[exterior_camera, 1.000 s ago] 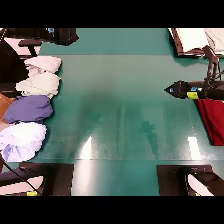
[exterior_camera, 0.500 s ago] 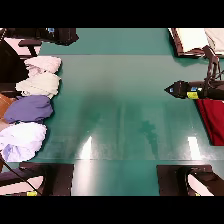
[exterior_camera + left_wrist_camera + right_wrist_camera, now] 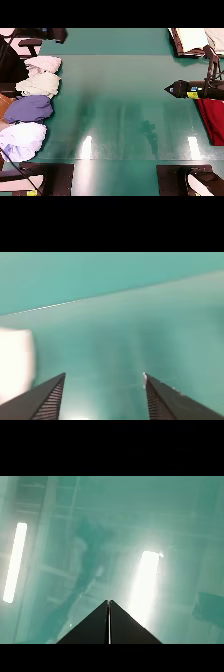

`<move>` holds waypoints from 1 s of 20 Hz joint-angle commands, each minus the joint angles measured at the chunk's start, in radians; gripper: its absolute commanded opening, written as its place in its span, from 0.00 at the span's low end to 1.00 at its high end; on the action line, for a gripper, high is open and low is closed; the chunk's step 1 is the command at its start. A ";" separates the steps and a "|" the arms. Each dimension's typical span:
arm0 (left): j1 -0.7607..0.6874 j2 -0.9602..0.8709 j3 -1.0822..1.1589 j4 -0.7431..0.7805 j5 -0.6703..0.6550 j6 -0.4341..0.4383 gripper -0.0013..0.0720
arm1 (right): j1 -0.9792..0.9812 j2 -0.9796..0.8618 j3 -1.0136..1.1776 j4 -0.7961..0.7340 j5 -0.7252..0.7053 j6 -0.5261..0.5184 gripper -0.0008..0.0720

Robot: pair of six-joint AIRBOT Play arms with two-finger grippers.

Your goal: Fold the shirts.

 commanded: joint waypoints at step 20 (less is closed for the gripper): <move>0.321 -0.509 0.135 0.021 0.194 -0.080 0.05 | 0.001 0.000 -0.001 0.002 -0.030 0.001 0.03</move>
